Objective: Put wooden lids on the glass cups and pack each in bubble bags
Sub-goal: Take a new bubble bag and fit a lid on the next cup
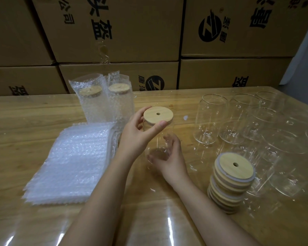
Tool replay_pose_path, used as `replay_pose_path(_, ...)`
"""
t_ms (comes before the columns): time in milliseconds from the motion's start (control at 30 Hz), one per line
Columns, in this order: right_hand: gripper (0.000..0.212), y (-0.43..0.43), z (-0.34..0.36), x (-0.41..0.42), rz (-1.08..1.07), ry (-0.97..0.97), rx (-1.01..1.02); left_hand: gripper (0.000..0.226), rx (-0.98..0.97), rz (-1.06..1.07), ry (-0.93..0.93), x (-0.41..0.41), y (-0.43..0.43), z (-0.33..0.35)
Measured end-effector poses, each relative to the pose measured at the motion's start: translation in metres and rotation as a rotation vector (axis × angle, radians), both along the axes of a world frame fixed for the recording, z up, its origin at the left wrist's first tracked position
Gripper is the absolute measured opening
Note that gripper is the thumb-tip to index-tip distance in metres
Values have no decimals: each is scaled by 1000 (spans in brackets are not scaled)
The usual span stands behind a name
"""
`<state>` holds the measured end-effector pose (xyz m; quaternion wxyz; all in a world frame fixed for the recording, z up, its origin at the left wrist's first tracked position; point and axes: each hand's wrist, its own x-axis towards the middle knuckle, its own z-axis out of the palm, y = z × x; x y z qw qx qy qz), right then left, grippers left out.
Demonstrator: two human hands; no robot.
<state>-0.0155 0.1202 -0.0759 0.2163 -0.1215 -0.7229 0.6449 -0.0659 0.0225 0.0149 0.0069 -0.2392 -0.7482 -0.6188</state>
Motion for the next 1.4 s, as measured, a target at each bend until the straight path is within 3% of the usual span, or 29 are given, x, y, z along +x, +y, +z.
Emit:
replay_pose_path(367,84,3,4,4,47,32,-33,57,-4,-72,39,2,-6,4)
replay_pose_path(500,75,-3,14,5,4,48,75,75,-101,-159,141,9,-2,8)
replay_pose_path(600,75,-3,13,5,-45,76,154,72,-64,-200,125,11,-3,11)
replay_pose_path(767,84,-2,10,6,-100,44,168,65,16,-114,118,10,-5,13)
replay_pose_path(900,94,-3,14,8,-102,33,230,83,-55,66,249,20,13,11)
replay_pose_path(967,95,-3,14,7,-97,19,263,80,-72,146,285,20,18,8)
replay_pose_path(1167,95,-4,15,8,-69,8,207,80,-81,161,260,16,15,6)
replay_pose_path(1400,83,-4,10,6,-88,23,246,67,23,72,44,4,-2,7)
